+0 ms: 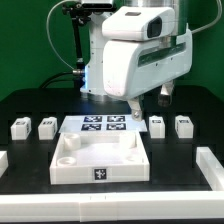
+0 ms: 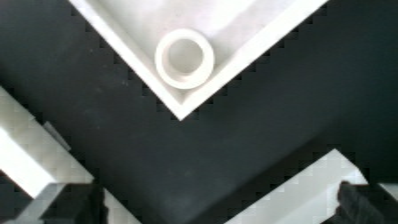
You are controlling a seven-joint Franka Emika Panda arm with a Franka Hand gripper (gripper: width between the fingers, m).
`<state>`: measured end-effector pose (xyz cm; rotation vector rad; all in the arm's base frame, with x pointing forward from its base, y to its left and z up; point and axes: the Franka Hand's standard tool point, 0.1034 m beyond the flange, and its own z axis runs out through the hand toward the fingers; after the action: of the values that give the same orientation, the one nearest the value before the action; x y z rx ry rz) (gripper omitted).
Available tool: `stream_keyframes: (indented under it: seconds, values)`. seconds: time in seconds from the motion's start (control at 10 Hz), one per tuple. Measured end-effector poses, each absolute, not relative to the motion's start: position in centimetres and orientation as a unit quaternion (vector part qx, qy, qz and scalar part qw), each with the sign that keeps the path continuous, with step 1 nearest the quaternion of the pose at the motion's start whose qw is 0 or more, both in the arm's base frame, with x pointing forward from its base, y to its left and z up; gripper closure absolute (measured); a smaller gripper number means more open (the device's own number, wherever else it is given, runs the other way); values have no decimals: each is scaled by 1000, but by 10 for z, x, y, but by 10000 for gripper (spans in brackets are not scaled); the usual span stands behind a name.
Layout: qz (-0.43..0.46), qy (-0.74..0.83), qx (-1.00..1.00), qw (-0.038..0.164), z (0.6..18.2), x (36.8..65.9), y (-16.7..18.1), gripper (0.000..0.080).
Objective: Assemble one leg
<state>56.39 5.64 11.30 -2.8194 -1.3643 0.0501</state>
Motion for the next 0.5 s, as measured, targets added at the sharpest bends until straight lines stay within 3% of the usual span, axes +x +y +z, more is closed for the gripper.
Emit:
stream_keyframes:
  seconds: [0.5]
  values:
    - [17, -435, -900, 5, 112, 564, 56, 150]
